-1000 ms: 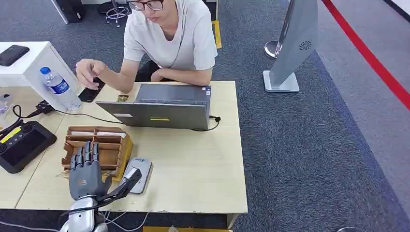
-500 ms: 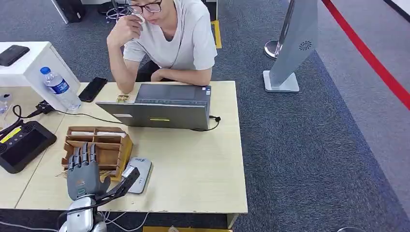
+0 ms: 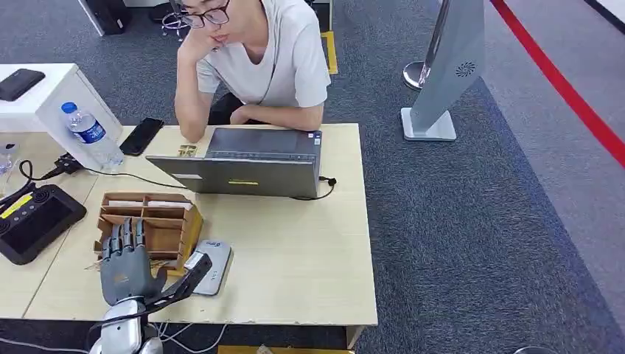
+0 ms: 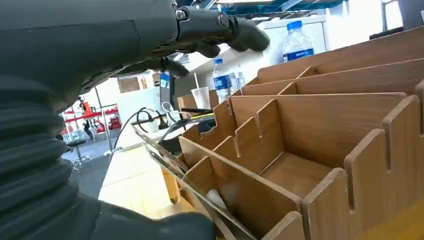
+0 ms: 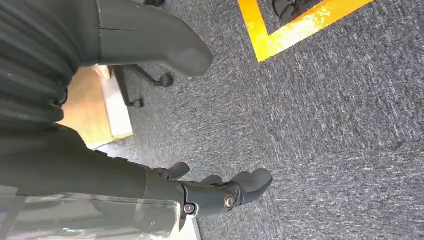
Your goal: Pass the card to the sensor for recognition and then transmit it.
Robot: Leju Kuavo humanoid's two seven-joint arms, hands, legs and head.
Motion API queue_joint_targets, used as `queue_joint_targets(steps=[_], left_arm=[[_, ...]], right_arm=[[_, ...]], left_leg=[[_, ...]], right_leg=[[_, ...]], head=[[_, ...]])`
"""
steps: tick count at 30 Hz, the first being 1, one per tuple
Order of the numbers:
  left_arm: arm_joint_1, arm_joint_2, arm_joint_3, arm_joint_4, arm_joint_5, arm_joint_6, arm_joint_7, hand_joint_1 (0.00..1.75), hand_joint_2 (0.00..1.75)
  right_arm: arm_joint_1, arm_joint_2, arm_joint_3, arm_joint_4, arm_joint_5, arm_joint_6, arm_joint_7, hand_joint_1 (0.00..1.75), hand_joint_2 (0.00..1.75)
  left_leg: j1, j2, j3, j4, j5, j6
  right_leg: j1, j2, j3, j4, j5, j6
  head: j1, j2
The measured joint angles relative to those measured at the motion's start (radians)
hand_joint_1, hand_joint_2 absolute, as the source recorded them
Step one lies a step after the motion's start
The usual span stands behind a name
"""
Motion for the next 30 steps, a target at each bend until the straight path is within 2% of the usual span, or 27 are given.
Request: queue_joint_targets(steps=[7, 23, 30], left_arm=[[0.004, -0.017, 0.024, 0.0, 0.0, -0.019, -0.048, 1.75, 1.75], [0.004, -0.055, 0.074, 0.0, 0.0, -0.043, -0.103, 1.75, 1.75], [0.004, -0.06, 0.08, -0.009, 0.0, -0.04, -0.08, 1.75, 1.75]], right_arm=[[0.0, 0.0, 0.0, 0.0, 0.0, 0.0, 0.0, 0.0, 1.75], [0.0, -0.001, 0.0, 0.0, 0.002, -0.001, 0.003, 0.0, 1.75], [0.0, -0.002, 0.0, 0.0, 0.003, -0.002, 0.004, 0.0, 1.75]], left_leg=[[0.0, 0.0, 0.0, 0.0, 0.0, 0.0], [0.0, 0.0, 0.0, 0.0, 0.0, 0.0], [0.0, 0.0, 0.0, 0.0, 0.0, 0.0]], right_leg=[[0.0, 0.0, 0.0, 0.0, 0.0, 0.0], [0.0, 0.0, 0.0, 0.0, 0.0, 0.0], [0.0, 0.0, 0.0, 0.0, 0.0, 0.0]], head=[[0.0, 0.0], [0.0, 0.0], [0.0, 0.0]])
